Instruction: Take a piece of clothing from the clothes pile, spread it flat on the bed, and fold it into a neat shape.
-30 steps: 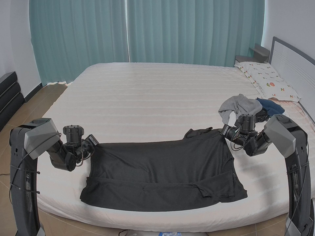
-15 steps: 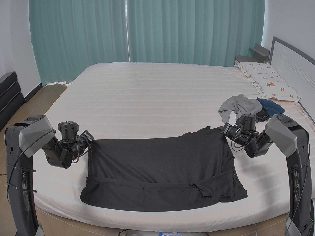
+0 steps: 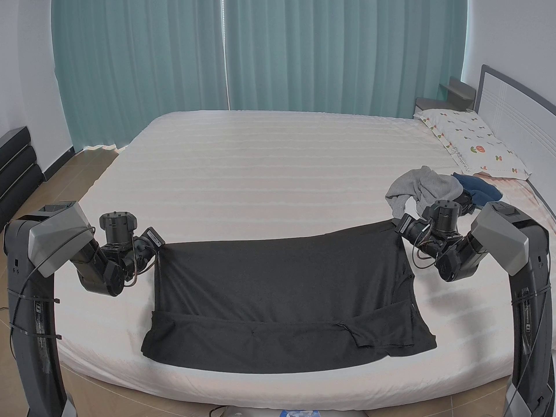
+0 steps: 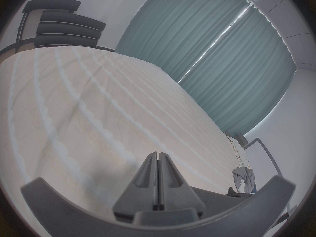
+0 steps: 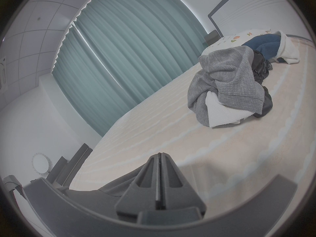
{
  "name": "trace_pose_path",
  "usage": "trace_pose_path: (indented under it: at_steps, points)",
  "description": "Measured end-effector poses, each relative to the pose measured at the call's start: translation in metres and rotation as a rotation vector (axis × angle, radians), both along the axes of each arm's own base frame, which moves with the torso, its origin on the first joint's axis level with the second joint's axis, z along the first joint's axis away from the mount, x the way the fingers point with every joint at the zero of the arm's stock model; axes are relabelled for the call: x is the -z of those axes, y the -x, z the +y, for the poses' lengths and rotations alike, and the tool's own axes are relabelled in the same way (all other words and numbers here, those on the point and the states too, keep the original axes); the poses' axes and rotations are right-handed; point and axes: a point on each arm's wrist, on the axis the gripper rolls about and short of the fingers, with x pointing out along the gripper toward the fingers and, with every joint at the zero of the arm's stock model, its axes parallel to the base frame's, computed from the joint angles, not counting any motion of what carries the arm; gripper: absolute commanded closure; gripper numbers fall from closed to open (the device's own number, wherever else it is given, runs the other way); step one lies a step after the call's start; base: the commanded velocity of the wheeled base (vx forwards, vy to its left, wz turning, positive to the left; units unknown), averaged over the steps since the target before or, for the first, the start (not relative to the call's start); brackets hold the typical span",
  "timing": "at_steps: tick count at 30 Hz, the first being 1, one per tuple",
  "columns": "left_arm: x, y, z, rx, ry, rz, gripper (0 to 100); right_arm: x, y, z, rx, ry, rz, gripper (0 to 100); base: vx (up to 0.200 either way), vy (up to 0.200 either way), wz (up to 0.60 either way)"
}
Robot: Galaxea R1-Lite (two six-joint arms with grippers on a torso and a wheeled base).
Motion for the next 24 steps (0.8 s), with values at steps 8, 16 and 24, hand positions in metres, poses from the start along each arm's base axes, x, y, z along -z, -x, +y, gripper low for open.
trace_pose_path:
  at_steps: [8, 16, 24]
  points:
    - [0.0, 0.0, 0.0, 0.005, -0.01, 0.001, 100, 0.007, 0.011, -0.003, -0.05, -0.011, 0.049, 100, 0.0, 0.0, 0.0]
    - [0.001, 0.001, -0.001, 0.021, -0.036, 0.002, 100, 0.005, 0.02, -0.004, -0.079, -0.02, 0.069, 100, 0.0, 0.0, 0.0]
    - [0.007, 0.013, -0.001, 0.049, -0.1, -0.005, 100, -0.003, 0.035, -0.01, -0.123, -0.035, 0.097, 100, 0.0, 0.0, 0.0]
